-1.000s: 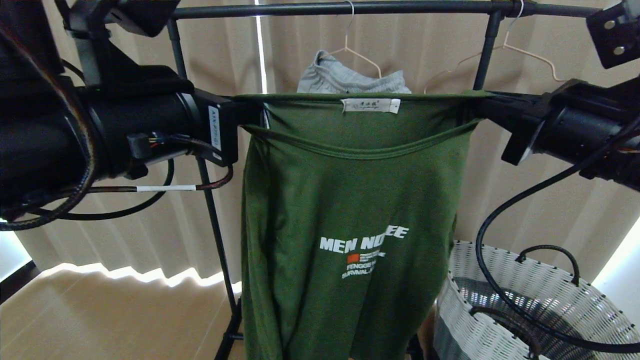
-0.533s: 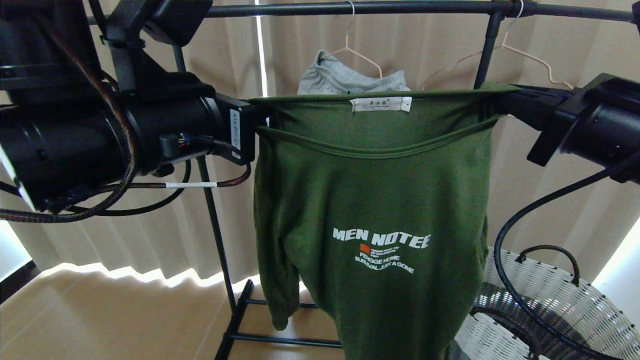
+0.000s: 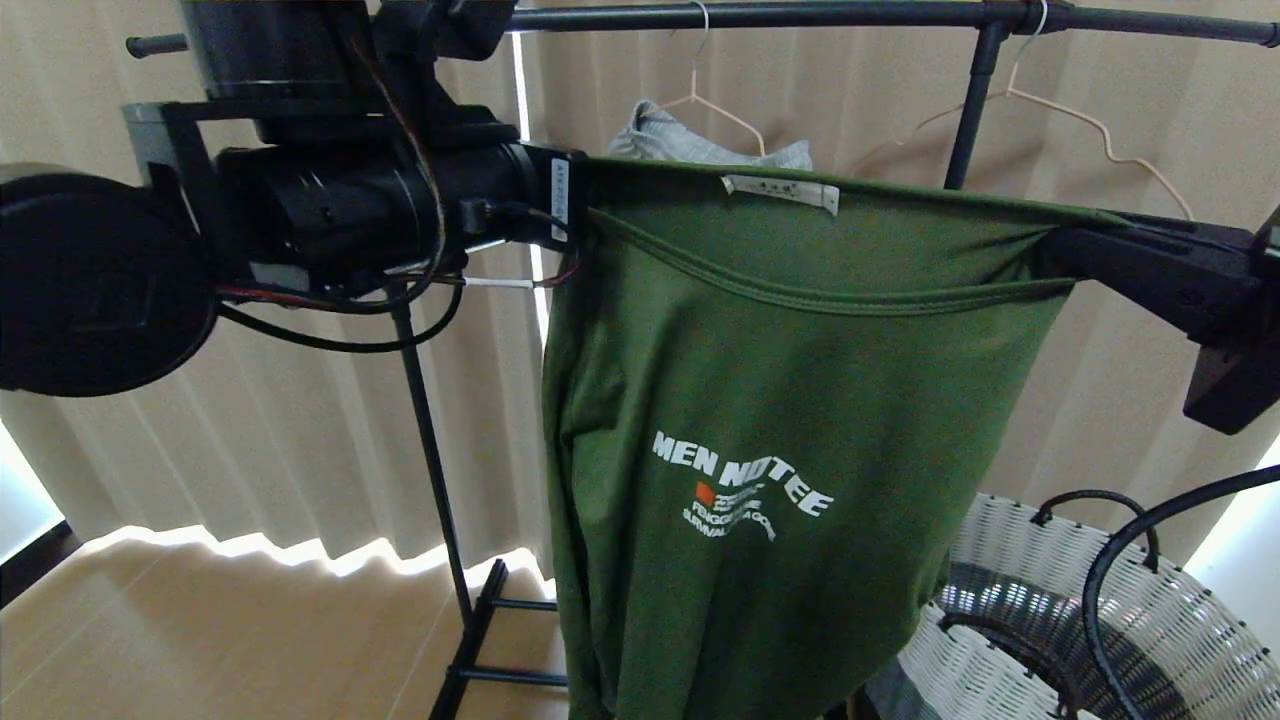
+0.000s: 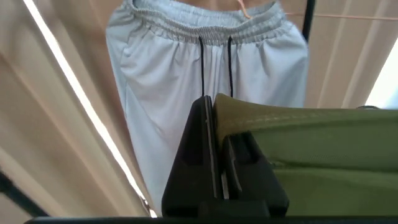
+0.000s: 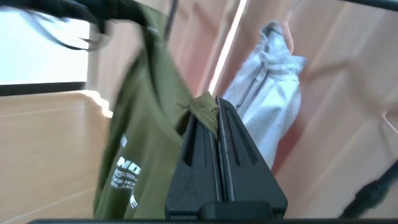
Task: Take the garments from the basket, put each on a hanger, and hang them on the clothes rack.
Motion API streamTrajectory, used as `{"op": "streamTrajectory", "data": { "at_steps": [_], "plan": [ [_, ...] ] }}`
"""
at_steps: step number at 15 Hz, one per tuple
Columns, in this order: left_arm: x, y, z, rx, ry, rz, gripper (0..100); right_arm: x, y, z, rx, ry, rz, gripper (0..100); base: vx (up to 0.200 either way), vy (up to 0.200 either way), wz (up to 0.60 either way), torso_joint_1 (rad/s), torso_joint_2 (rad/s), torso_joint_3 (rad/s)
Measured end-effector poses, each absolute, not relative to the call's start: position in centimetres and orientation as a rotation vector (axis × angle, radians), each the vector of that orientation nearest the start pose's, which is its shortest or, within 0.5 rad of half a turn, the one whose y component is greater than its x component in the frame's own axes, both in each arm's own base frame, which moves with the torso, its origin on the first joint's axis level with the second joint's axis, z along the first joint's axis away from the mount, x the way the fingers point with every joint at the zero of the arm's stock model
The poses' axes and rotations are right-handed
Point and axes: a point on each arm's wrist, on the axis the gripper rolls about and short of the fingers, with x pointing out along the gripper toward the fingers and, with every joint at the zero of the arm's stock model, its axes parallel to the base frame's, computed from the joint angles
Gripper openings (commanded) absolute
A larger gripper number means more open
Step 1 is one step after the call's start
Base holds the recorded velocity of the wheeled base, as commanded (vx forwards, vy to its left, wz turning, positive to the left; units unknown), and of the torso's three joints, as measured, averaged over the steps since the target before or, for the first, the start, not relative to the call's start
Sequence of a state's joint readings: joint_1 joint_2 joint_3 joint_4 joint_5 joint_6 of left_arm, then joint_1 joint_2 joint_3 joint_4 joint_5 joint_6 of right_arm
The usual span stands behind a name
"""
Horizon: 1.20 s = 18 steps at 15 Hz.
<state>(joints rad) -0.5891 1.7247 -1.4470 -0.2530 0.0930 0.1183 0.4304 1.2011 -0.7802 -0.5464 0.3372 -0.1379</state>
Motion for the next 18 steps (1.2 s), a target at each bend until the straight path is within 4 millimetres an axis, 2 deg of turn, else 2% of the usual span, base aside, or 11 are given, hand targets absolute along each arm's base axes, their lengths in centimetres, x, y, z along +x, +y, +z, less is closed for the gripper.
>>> {"op": "streamTrajectory", "data": {
  "at_steps": [3,6,8,13,15,18],
  "plan": [
    [29.1,-19.0,30.9,0.124,0.023,-0.494,0,15.9,8.1,28.9,-0.125,-0.187,0.76,0,0.0,0.0,0.0,0.0,0.0,0.0],
    [28.8,-18.8,29.6,0.141,0.072,-0.495,0,16.4,8.2,28.7,-0.134,-0.179,0.733,0,0.0,0.0,0.0,0.0,0.0,0.0],
    [26.9,-17.5,29.5,0.154,0.112,-0.512,0,17.6,8.4,28.6,-0.134,-0.159,0.699,0,0.0,0.0,0.0,0.0,0.0,0.0],
    [19.8,-13.3,31.1,0.153,0.184,-0.732,0,20.9,9.5,29.0,-0.129,-0.204,0.65,0,0.0,0.0,0.0,0.0,0.0,0.0],
    [18.4,-12.5,31.8,0.145,0.149,-0.743,0,21.5,9.7,28.5,-0.13,-0.183,0.648,0,0.0,0.0,0.0,0.0,0.0,0.0],
    [18.2,-12.3,32.6,0.136,0.075,-0.739,0,21.8,9.8,28.3,-0.132,-0.171,0.638,0,0.0,0.0,0.0,0.0,0.0,0.0]
  ]
}}
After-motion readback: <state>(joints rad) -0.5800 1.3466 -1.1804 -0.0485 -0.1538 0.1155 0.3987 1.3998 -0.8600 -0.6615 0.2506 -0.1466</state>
